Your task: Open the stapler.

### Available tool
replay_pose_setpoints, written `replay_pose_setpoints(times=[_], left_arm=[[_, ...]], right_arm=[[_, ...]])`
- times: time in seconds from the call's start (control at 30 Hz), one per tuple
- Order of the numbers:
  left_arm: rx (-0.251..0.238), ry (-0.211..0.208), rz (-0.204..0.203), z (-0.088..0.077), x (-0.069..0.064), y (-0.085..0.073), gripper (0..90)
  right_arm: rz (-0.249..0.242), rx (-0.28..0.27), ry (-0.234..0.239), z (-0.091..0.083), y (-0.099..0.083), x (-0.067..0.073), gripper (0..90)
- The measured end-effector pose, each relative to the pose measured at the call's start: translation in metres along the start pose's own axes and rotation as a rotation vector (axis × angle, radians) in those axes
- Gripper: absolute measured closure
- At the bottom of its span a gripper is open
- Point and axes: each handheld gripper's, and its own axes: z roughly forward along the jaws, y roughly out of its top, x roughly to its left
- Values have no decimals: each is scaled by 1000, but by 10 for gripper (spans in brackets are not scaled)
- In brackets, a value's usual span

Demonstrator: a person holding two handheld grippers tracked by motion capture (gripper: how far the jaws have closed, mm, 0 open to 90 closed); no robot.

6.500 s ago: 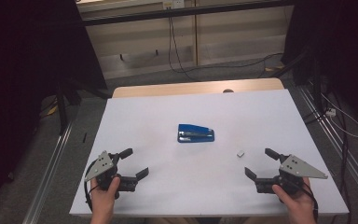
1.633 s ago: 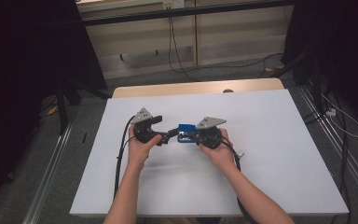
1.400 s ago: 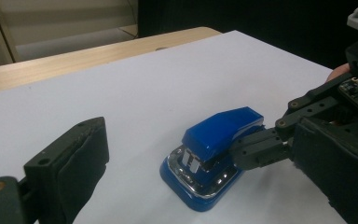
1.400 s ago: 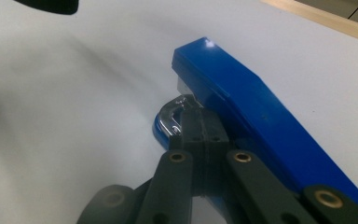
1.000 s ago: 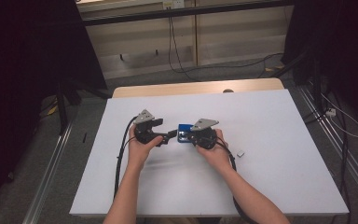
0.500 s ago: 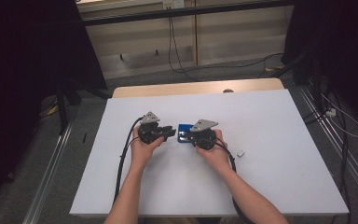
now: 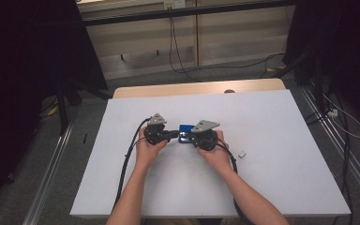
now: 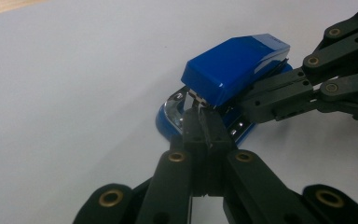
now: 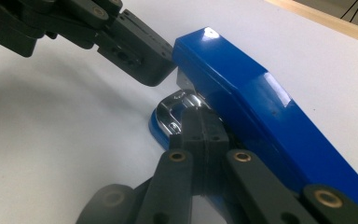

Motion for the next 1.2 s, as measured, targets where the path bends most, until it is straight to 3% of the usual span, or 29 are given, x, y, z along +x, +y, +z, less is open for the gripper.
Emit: replay_pose_setpoints(times=[0.37, 0.57, 0.87, 1.2], left_arm=[[-8, -7, -3, -1, 0, 3, 900], [-51, -18, -9, -4, -3, 8, 900], [-81, -18, 12, -9, -6, 16, 900], [-106, -42, 7, -11, -8, 20, 900]], right_arm=[[5, -1, 2, 0, 0, 0, 900], [4, -1, 1, 0, 0, 0, 900], [15, -5, -12, -1, -1, 0, 900], [24, -4, -12, -1, -1, -1, 900]])
